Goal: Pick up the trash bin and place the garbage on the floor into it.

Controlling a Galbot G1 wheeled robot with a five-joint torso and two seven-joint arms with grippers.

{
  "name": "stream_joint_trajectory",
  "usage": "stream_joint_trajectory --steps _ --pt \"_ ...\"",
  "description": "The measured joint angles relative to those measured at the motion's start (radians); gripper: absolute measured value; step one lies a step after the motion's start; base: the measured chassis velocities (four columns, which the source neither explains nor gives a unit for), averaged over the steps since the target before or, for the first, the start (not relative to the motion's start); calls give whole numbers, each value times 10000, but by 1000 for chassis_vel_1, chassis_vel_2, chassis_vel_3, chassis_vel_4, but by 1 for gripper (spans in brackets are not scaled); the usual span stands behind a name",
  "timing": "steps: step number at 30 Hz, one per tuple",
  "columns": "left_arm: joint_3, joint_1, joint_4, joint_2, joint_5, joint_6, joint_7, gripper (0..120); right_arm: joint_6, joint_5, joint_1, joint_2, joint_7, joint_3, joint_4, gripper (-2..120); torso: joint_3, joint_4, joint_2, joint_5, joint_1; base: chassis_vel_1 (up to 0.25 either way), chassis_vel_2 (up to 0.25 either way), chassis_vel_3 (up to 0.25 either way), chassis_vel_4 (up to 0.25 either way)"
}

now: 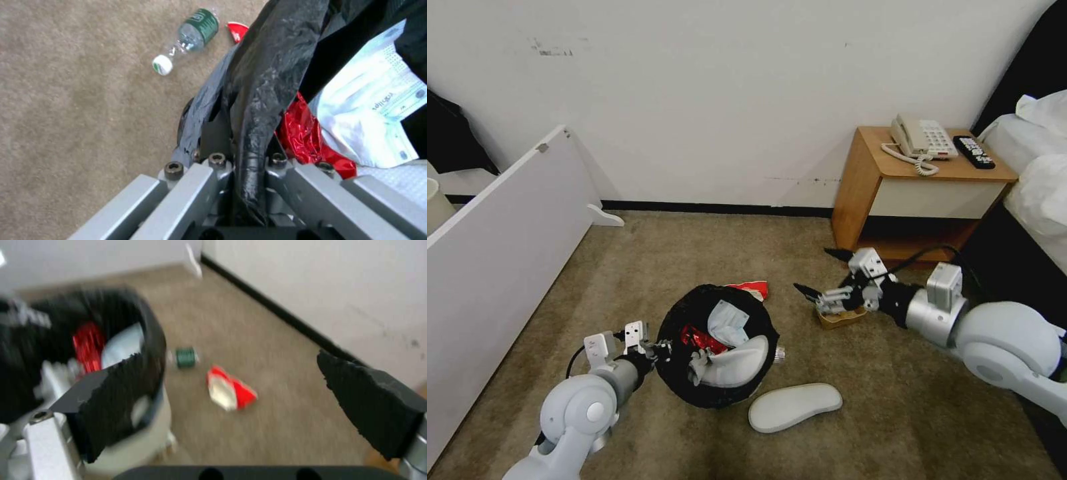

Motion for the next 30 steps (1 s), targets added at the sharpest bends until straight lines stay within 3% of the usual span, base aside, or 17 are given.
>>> stream_joint_trajectory --steps 6,15,21,27,30 --pt "-184 -27 29 3 10 -38 38 1 16 -1057 -914 22 -96 99 -400 100 0 3 0 1 0 0 0 0 0" --pt "-461 69 -5 -19 14 -68 91 1 161 -3611 -2778 745 -365 229 -1924 100 -1 1 0 2 0 0 0 0 0" --pt "-508 85 -4 -67 46 -79 109 1 238 -4476 -3021 1036 -610 181 -2606 100 0 3 0 2 0 0 0 0 0" --pt "-701 276 -159 -109 51 -81 109 1 285 -6368 -3236 1473 -875 132 -3473 100 0 3 0 1 0 0 0 0 0" --pt "-794 339 -231 -107 30 -82 109 1 282 -6755 -3335 1531 -915 140 -3645 100 0 3 0 3 0 0 0 0 0"
